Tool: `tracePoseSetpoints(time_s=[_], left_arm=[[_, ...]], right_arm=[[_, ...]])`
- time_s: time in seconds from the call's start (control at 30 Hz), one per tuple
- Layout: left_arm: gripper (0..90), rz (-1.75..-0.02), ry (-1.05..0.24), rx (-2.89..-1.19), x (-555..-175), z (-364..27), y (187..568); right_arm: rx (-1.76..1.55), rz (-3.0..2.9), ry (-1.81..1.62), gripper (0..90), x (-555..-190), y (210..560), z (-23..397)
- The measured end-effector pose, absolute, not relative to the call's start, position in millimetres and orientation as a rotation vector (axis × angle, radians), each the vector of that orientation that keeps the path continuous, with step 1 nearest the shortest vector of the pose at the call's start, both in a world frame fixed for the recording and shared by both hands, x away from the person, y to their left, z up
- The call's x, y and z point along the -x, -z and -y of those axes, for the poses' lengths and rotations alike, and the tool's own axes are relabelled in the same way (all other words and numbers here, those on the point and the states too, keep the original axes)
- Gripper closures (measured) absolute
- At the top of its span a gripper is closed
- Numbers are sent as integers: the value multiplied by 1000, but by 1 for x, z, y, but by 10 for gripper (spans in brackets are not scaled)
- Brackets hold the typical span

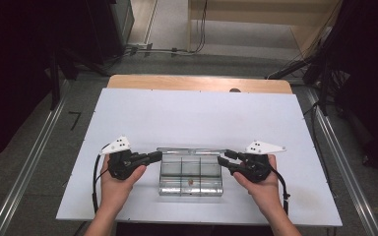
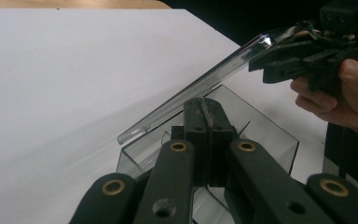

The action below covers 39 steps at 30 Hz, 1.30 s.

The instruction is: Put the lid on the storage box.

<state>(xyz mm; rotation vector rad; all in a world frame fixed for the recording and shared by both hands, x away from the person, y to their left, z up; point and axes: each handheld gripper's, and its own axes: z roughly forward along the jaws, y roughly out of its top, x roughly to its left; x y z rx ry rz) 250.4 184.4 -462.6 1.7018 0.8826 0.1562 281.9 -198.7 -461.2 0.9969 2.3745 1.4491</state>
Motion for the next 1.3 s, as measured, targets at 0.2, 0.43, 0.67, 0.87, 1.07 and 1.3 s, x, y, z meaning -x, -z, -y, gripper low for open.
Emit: tracePoseSetpoints(time_s=[0.2, 0.43, 0.67, 0.87, 1.07, 1.3], left_arm=[[900, -887, -154, -1699, -250, -184, 463], [900, -883, -149, -1702, -251, -184, 464], [900, -876, -131, -1691, -247, -185, 469], [900, -863, -141, -1684, -242, -184, 469], [900, -853, -135, -1681, -236, -184, 471], [900, -850, -136, -1683, -230, -185, 474]], right_arm=[[-1039, -2388, -1436, 792, -280, 465, 201], [-1005, -2396, -1480, 876, -278, 461, 201], [-979, -2395, -1516, 877, -275, 458, 201], [-952, -2403, -1522, 877, -272, 457, 199], [-934, -2407, -1538, 877, -267, 459, 199], [-936, -2408, -1550, 877, -262, 463, 201]])
